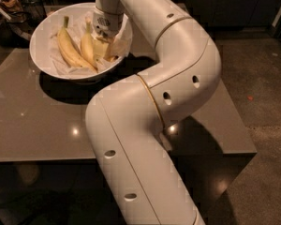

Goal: Pick banana from white bowl

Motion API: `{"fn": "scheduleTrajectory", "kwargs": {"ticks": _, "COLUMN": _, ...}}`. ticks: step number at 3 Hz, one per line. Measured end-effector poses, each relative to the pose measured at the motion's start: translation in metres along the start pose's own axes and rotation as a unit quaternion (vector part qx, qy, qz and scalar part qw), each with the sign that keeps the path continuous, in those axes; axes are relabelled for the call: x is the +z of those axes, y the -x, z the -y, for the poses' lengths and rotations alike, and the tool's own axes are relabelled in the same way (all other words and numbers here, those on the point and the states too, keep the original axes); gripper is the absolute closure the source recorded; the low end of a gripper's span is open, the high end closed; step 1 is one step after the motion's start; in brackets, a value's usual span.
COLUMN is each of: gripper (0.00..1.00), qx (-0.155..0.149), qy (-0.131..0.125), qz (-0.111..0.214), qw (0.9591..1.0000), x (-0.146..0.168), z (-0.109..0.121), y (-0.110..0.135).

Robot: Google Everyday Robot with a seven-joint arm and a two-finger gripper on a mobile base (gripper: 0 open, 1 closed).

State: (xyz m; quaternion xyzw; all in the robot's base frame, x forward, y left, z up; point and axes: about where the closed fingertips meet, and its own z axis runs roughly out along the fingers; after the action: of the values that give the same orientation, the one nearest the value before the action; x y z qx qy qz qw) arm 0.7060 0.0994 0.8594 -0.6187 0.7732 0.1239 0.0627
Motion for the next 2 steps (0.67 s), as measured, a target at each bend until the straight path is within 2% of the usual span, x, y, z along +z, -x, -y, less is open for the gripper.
{"fn": "scheduleTrajectory", "kwargs": {"ticks": 1, "gripper": 0.87, "qx": 0.000, "qy": 0.000, "qz": 0.000, "qw": 1.0000, "x": -0.0001, "z": 0.0000, "y": 0.0000}}
{"fn": "scheduleTrajectory", "kwargs": {"ticks": 2, "gripper": 1.00, "qx": 0.000, "qy": 0.000, "qz": 0.000, "qw": 1.0000, "x": 0.0000, "z": 0.0000, "y": 0.0000}}
